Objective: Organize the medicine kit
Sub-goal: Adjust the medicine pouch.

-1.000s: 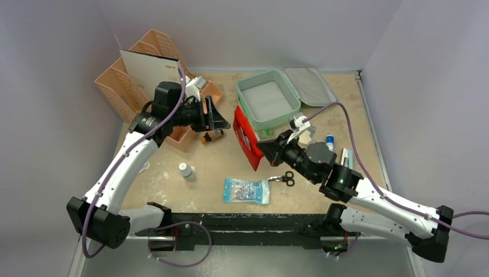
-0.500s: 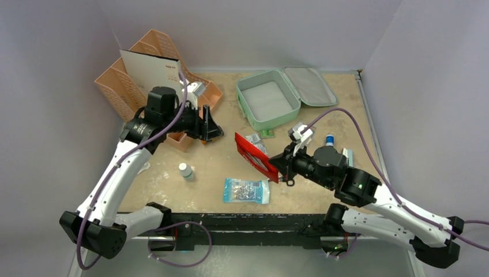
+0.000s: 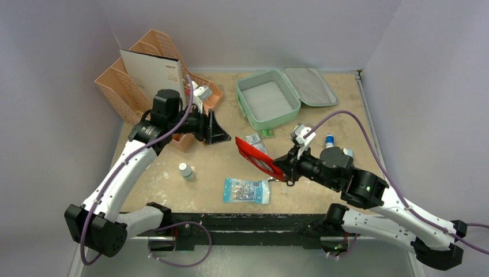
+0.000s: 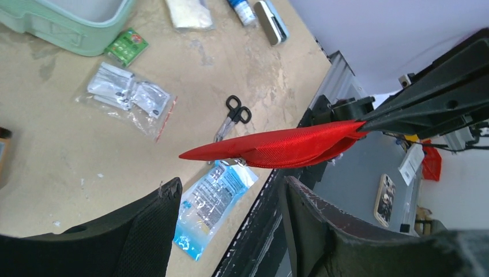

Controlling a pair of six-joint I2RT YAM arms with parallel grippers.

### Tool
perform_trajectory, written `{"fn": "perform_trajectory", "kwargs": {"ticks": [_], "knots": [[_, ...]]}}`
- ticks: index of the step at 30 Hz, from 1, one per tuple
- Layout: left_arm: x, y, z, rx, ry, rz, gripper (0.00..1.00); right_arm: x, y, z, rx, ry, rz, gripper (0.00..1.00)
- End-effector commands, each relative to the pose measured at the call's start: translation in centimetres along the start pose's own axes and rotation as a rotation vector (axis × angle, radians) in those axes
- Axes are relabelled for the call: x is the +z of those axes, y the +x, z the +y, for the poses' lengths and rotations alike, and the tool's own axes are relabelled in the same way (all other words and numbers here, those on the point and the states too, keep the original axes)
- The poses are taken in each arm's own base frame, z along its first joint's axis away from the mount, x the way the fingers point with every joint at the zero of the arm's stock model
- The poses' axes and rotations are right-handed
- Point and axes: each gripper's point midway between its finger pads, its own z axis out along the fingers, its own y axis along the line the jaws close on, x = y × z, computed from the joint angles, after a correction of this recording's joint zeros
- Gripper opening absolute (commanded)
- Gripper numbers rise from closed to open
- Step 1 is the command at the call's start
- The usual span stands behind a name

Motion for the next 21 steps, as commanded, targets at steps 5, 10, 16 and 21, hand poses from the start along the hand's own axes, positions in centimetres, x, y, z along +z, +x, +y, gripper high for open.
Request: {"fn": "perform_trajectory", "kwargs": {"ticks": [5,10,16,21], "knots": [[0.2,1.2,-2.8,0.044,0.211,0.015,0.62,-1.2,-2.5,3.0,-0.041,-0.16,-0.027,0.0],[-0.2,2.6,-4.0,0.034,0.288,0.038,0.62,-2.3,-2.2,3.5,-0.068,-0.193,0.0,0.0],[-1.1,4.1,-5.8,0.056,0.4,0.068,0.62,-3.1,-2.5,3.3,-0.072,-0.194,-0.03,0.0],[-1.5,5.1,-7.3,0.079,0.512,0.093,0.62,-3.4,-2.8,3.9,-0.063,-0.208,0.019,0.0]]}}
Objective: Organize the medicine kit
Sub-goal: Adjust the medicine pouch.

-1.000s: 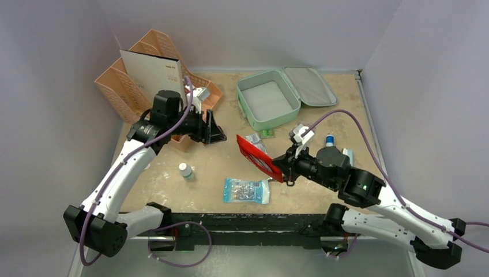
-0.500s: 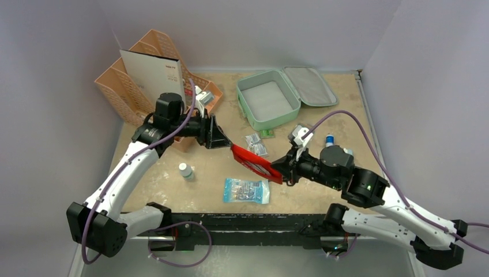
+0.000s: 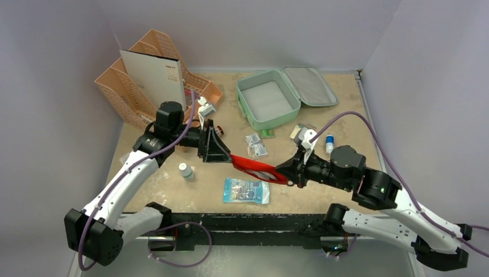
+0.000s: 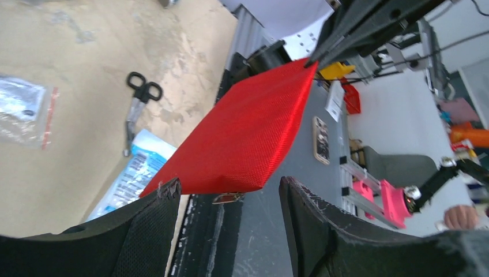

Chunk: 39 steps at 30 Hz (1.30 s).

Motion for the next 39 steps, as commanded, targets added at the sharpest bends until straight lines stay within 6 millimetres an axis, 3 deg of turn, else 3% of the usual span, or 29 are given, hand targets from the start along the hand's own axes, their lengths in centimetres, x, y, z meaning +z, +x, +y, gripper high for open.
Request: {"fn": "perform_trajectory", "kwargs": {"ticks": [1,12,17,21,28,39], "knots": [[0.1,0.2,-2.7,0.069,0.15,0.02,0.62,-0.8,-2.3,1.1,-0.004,-0.038,-0.01,0.0],[-0.6,-0.6,-3.6,0.254,0.096,-0.063,0.59,0.7,-0.6,2.4,-0.041,-0.121,0.19,0.0],[-1.8,-0.5,-6.2,0.384,0.135,-0.052,0.62,0.8,-0.5,3.8,-0.084,-0.219,0.223,0.0],[-2.5,0.3,-7.5,0.454,0.171,-0.011,0.62,0.9,-1.2,4.9,-0.122,-0.296,0.194,0.0],[-3.0,2.8,-7.5,0.522,0.193,0.013,0.61,0.8,-4.0,5.4,-0.2,-0.325,0.157,0.0],[-3.7,2.2,-7.8,0.507,0.131,0.068,0.5,0.9,-5.2,5.2,-0.221,-0.336,0.177,0.0]]}}
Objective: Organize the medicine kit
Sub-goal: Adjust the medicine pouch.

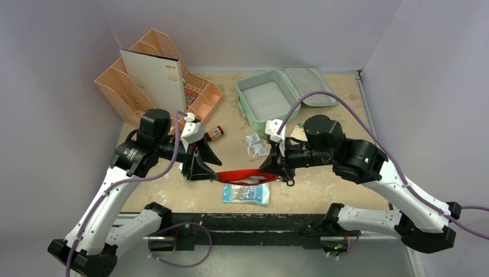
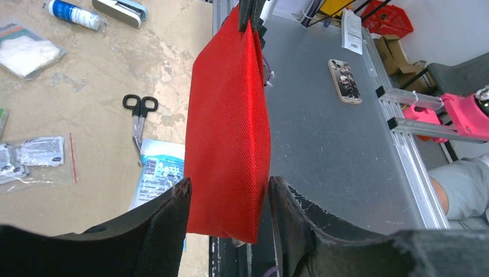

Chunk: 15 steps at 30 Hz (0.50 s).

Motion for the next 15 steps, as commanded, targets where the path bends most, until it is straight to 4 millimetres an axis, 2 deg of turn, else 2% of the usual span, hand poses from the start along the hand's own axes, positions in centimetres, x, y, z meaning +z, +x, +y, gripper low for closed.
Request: {"fn": "perform_trajectory", "kwargs": {"ticks": [1,8,15], "knots": [[-0.5,-0.9,-0.7,0.061,-0.006,0.018,0.49,-0.9,-0.8,0.6,-0.037,-0.031,-0.021,0.0],[-0.8,-1.0,-1.3,0.073,-0.001,0.032,0.44,-1.2,-0.4,-0.1,-0.018,-0.019,-0.002,0.0],[-0.9,-0.6,-1.3,0.087,-0.016,0.044,0.45,-1.3,-0.3,-0.5,0.012,-0.009,-0.008,0.0]]}}
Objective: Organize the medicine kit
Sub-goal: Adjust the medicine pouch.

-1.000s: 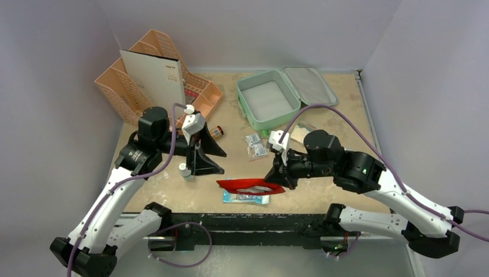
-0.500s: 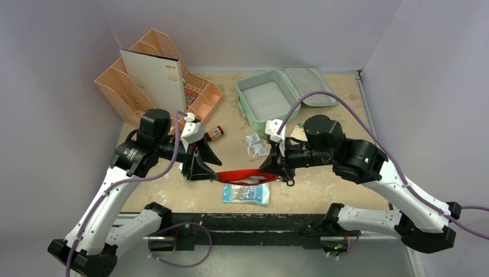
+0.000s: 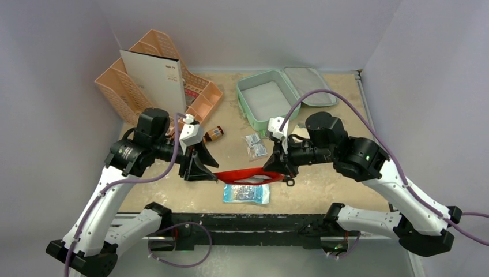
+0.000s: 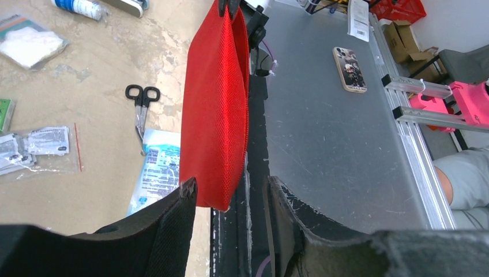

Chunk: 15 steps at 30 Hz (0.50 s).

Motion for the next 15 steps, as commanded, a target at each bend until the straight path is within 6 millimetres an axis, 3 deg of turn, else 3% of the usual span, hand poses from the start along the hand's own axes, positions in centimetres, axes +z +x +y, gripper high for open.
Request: {"fn": "perform_trajectory", "kwargs": {"ticks": [1,9,15], "knots": [[-0.2,-0.2,-0.5,0.063,0.001,-0.003,0.46,-0.7,-1.4,0.5,-0.019,-0.021,-0.046,0.0],[-0.2,-0.8,0.0,0.107,-0.02,-0.022,0.46,-0.4,-1.7,0.6,-0.012,-0.046,-0.057,0.0],[0.0,-0.1,0.9,0.09,-0.037,0.008,0.45,-0.3,-2.1,0.6,-0.01,-0.052,-0.072,0.0]]}}
